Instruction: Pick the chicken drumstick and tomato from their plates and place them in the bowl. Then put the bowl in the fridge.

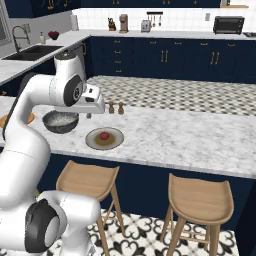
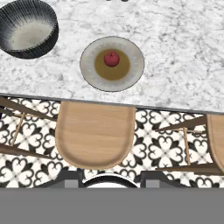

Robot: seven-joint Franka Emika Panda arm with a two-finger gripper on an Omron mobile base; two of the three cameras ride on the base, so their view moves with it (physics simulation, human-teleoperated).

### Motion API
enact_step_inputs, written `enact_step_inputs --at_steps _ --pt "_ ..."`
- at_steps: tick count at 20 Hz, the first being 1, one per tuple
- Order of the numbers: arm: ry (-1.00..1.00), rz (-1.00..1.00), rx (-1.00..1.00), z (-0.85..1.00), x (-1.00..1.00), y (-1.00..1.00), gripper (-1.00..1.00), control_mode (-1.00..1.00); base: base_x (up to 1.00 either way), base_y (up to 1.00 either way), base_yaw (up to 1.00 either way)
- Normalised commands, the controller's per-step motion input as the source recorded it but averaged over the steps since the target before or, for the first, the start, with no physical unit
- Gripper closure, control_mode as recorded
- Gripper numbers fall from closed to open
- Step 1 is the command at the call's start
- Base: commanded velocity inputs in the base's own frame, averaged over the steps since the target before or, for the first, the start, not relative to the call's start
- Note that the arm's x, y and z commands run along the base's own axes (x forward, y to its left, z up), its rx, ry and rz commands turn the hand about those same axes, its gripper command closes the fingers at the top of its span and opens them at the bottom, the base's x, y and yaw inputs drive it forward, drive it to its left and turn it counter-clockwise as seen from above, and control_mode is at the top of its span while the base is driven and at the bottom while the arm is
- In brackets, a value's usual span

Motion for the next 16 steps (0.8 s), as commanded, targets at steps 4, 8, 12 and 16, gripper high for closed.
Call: enact_step_inputs --at_steps 4,8,12,16 --pt "0.01 0.00 -0.01 -0.29 -0.19 -0.01 -1.00 -1.00 0.00 0.00 0.00" --pt "0.00 0.00 -0.06 -0.89 -0.05 0.05 -1.00 -1.00 0.00 0.00 0.00" --pt "0.05 0.01 0.00 -0.59 0.97 0.00 -1.00 -1.00 0.00 0.00 0.00" --pt "0.00 0.07 0.00 -0.44 1.00 0.00 -1.00 -1.00 0.00 0.00 0.00"
